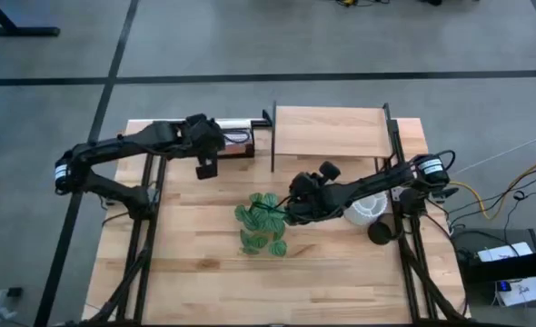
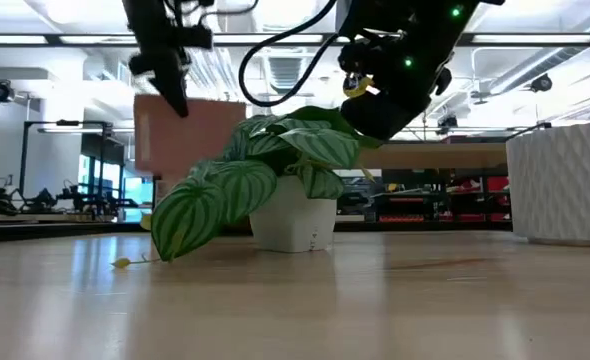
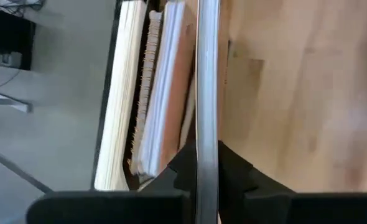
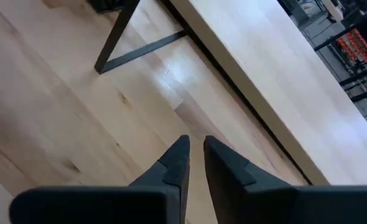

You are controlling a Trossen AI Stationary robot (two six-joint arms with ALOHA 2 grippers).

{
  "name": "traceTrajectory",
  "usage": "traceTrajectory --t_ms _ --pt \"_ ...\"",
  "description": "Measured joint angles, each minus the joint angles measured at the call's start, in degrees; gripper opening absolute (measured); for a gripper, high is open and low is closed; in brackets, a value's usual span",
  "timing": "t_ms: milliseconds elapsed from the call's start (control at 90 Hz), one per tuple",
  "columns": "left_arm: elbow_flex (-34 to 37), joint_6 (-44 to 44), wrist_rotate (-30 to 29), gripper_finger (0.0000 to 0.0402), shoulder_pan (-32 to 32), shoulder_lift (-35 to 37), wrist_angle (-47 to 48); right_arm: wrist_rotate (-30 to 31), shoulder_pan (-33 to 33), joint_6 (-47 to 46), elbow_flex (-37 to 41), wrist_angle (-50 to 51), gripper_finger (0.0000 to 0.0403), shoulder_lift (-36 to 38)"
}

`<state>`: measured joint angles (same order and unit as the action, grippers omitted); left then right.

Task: Stock shelves
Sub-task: Remove the pink notebook from the black mesh bookshelf

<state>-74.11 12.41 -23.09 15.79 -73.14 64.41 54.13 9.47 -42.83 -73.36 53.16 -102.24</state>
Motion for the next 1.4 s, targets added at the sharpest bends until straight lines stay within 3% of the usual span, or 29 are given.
traceTrajectory --t_ms 267,400,611,722,856,1122,1244,1400 --pt "-5.6 -8.7 0.6 0.0015 -8.3 0.2 9.3 0.0 0.0 0.0 0.0 -0.4 0.0026 0.0" --pt "-4.5 -14.0 7.8 0.0015 -12.6 0.2 11.7 0.0 0.0 0.0 0.0 -1.3 0.0023 0.0" --pt "1.1 -18.1 19.6 0.0016 -19.5 0.2 11.9 0.0 0.0 0.0 0.0 -1.5 0.0029 0.0" --pt "5.6 -19.7 21.3 0.0016 -22.4 0.2 10.9 0.0 0.0 0.0 0.0 -1.7 0.0028 0.0" --pt "11.7 -24.3 22.2 0.0016 -24.0 0.2 8.2 0.0 0.0 -0.1 0.0 -1.8 0.0023 0.0" --pt "20.4 -29.6 36.5 0.0016 -25.1 0.6 1.7 0.0 0.0 0.0 0.0 -2.5 0.0030 0.0" --pt "22.3 -30.4 35.0 0.0016 -25.2 1.1 1.3 0.0 0.0 0.0 0.0 -2.6 0.0027 0.0" --pt "23.3 -33.4 25.1 0.0021 -25.2 1.1 1.1 0.0 -0.1 0.9 0.0 -3.3 0.0023 0.0"
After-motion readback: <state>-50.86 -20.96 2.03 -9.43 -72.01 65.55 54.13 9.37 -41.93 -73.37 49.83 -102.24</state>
